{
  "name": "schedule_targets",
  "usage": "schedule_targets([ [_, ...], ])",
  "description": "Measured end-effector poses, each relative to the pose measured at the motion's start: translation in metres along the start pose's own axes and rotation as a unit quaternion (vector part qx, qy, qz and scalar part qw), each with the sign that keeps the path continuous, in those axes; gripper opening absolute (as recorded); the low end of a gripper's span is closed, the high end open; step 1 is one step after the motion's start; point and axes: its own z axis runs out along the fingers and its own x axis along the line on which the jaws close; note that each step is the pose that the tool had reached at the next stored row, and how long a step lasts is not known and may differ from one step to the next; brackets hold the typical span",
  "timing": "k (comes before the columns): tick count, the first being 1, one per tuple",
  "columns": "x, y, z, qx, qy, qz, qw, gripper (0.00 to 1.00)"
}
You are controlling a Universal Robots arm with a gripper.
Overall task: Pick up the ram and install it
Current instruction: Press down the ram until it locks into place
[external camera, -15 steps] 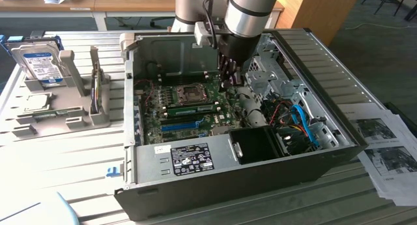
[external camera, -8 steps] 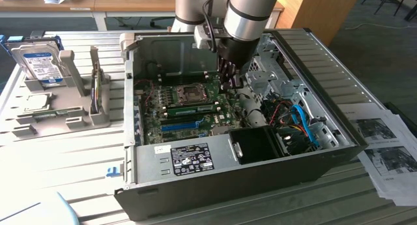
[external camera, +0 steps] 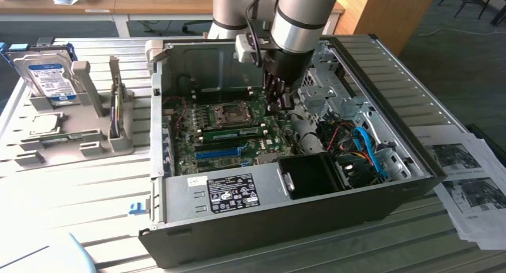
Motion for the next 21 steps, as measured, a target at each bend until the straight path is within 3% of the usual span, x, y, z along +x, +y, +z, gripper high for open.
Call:
schedule_targets([
  [21, 0.001, -0.0008, 0.0158, 0.0000, 0.0000, 0.000, 1.0000, 0.09],
])
